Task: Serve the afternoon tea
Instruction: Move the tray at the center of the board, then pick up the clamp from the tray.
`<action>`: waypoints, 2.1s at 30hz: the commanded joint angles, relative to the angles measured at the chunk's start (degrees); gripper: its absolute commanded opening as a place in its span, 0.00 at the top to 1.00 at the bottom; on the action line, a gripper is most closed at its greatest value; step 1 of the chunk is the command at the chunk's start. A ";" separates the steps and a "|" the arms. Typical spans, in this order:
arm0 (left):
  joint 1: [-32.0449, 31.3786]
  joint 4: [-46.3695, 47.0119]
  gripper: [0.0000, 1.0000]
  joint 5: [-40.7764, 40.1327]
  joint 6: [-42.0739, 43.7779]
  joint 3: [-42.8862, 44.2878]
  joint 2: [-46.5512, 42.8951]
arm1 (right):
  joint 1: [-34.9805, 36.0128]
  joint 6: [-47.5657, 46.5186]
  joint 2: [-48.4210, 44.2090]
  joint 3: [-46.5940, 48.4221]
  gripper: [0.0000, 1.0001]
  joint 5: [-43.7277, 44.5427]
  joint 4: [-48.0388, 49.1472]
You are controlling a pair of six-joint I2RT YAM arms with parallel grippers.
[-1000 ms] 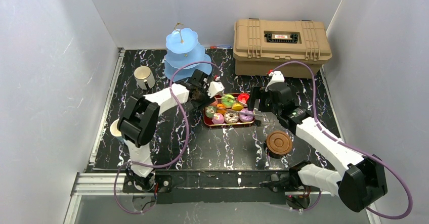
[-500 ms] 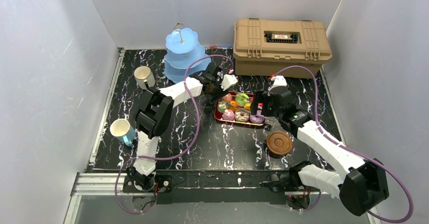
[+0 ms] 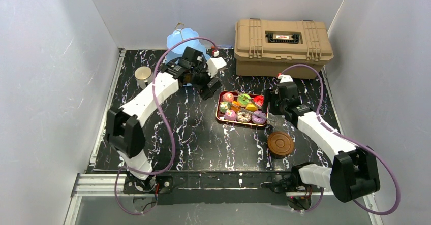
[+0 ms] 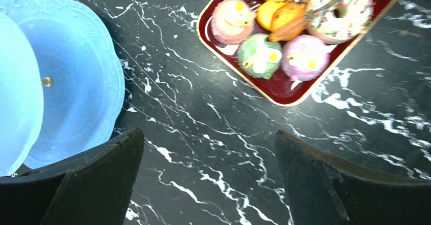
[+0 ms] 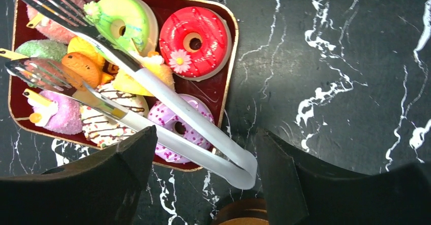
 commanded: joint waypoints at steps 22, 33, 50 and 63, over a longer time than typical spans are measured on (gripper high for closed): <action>0.05 -17.38 0.02 7.18 -4.29 0.58 -13.59 | -2.41 -1.21 11.37 2.78 0.48 -9.08 5.52; 0.05 -21.32 0.02 8.12 -1.89 4.43 -14.55 | -1.03 -1.39 4.29 -0.15 0.33 -9.81 2.07; 0.05 -21.29 0.02 7.20 -1.43 2.31 -17.92 | -0.57 -1.77 7.87 1.57 0.49 -5.68 1.61; 0.00 -23.15 0.04 13.93 5.92 0.93 -23.43 | 4.97 -5.25 4.61 8.71 0.99 -2.65 -6.14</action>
